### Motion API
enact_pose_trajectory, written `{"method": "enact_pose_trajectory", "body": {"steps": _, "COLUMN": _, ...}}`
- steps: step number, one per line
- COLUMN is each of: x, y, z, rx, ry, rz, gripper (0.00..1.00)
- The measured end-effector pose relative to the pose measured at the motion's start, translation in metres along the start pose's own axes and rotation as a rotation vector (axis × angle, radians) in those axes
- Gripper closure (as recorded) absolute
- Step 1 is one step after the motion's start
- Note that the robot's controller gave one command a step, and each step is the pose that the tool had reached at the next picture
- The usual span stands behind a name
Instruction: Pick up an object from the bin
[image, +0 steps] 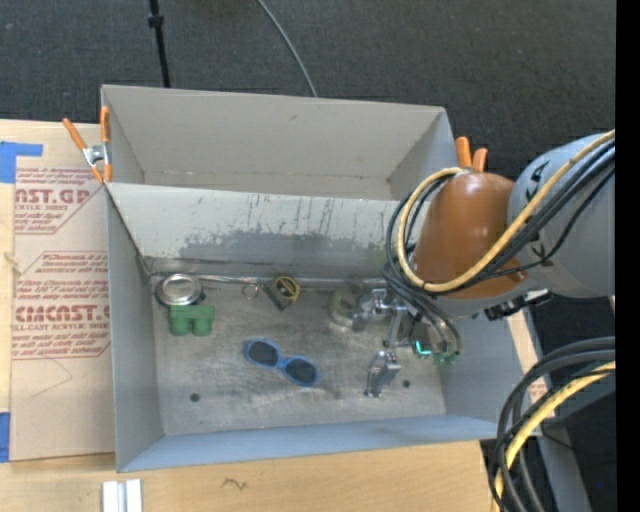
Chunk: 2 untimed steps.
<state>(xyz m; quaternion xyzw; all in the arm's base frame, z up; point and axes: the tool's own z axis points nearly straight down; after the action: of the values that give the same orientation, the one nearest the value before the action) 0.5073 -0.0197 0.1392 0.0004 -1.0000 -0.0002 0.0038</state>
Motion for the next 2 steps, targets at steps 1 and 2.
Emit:
{"method": "enact_pose_trajectory", "body": {"steps": 1, "x": -0.0104, "y": 0.0726, "z": 0.0701, "rx": -0.001, "ry": -0.011, "rz": -0.021, "gripper": 0.0}}
{"method": "enact_pose_trajectory", "body": {"steps": 2, "x": -0.0096, "y": 0.0702, "z": 0.0664, "rx": -0.001, "ry": -0.005, "rz": -0.018, "gripper": 1.0}}
